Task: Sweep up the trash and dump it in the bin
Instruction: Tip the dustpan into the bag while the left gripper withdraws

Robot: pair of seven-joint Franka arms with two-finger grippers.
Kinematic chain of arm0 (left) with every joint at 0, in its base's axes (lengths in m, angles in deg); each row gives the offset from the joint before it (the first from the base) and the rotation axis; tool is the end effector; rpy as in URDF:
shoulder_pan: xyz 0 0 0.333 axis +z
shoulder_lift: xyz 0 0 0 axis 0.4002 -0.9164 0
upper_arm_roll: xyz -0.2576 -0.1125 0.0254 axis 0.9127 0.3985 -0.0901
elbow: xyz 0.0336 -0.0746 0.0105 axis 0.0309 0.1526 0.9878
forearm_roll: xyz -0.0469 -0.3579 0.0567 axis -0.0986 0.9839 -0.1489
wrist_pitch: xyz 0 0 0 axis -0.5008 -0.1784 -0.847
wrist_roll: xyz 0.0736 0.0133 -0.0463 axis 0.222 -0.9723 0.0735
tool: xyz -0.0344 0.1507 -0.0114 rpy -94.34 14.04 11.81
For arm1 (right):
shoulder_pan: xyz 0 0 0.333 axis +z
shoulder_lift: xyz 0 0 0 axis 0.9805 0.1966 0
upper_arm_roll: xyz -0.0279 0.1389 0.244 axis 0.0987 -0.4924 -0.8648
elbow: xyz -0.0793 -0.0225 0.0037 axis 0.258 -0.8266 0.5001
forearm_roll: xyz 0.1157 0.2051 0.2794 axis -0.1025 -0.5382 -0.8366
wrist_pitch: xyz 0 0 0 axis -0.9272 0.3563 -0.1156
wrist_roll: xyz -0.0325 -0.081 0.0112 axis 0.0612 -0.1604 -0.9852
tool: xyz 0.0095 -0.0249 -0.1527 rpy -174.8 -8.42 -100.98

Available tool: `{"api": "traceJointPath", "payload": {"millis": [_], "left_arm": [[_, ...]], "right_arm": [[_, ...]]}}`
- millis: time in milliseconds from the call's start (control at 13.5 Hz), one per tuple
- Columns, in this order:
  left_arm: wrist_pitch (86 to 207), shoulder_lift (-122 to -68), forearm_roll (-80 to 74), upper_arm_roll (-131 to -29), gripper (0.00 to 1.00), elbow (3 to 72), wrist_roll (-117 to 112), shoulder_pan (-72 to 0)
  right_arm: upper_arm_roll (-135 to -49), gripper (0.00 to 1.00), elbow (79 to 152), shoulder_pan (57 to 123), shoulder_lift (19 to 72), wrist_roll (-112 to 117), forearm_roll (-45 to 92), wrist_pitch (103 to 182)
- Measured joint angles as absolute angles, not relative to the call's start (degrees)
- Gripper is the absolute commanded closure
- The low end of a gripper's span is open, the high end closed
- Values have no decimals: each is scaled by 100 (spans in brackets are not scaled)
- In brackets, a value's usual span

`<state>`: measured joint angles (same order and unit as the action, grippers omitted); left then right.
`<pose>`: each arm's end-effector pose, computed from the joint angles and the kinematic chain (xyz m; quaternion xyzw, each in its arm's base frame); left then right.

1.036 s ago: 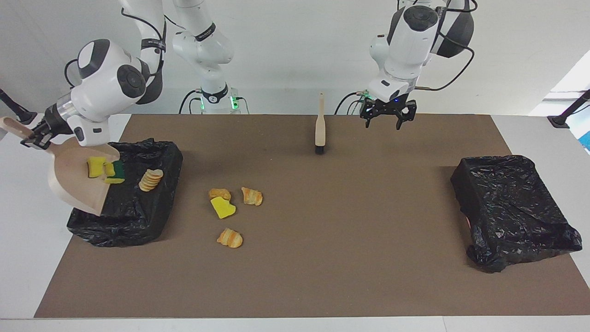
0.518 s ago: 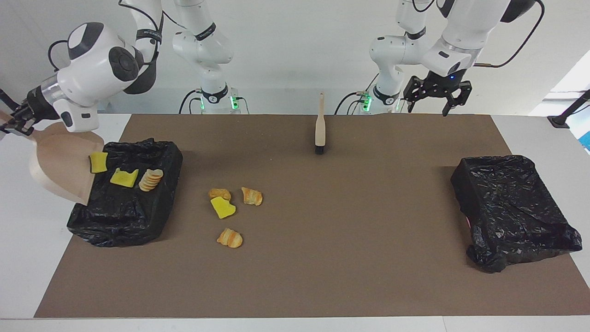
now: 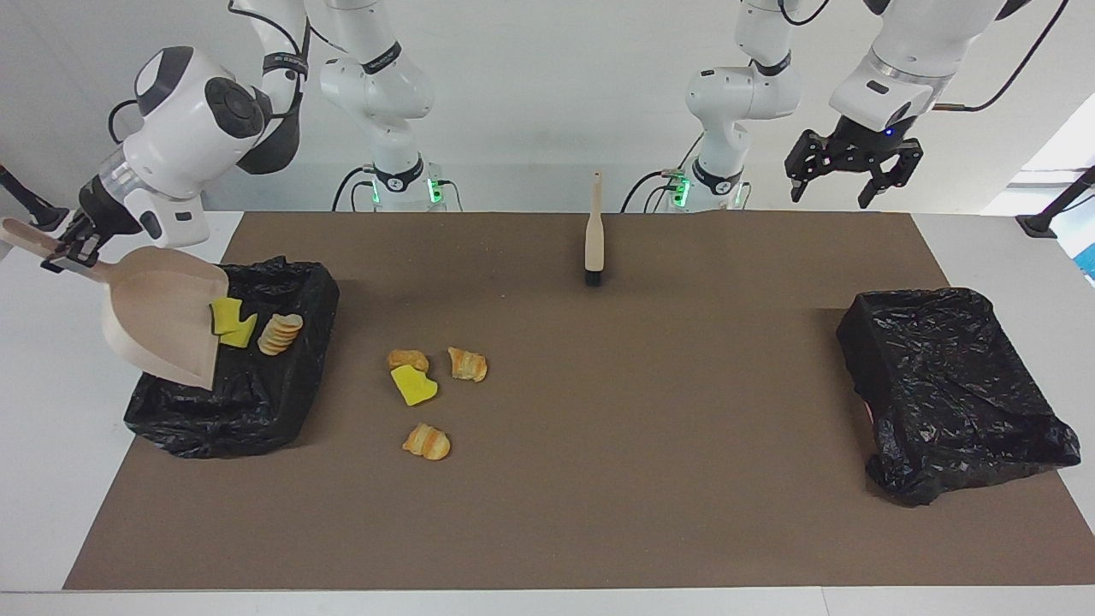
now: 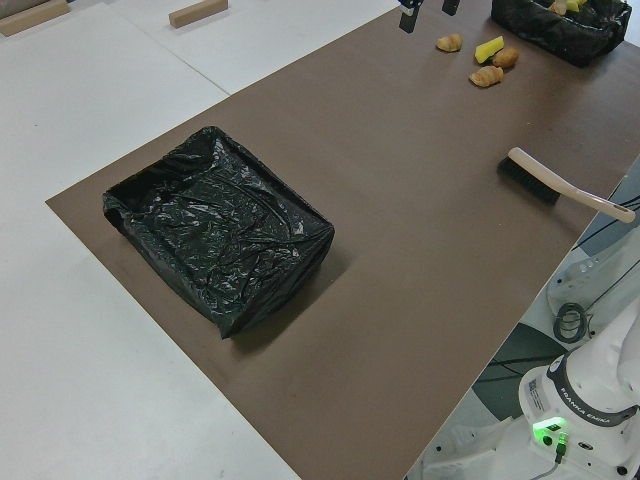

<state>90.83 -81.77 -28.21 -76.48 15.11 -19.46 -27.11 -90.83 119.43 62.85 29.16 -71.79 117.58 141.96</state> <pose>0.4894 -0.0859 0.5836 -0.9950 0.0993 0.0101 0.0016 0.5487 -0.1845 0.5106 0.5644 0.6583 -0.3036 0.3950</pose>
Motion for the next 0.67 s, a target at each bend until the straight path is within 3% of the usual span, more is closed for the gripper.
{"api": "traceJointPath", "payload": {"millis": [370,666], "left_arm": [[8946,-8266,-2820,-7677,0,1259,-1952,-2709],[8943,-8235,-2820,-7706,0,1264,-1956,-2706]], "right_arm": [[-9075,100,11706,6158,2680,-7942,11811,14404],[-9113,100,12342,6398,2715,-6727,12507,14611]]}}
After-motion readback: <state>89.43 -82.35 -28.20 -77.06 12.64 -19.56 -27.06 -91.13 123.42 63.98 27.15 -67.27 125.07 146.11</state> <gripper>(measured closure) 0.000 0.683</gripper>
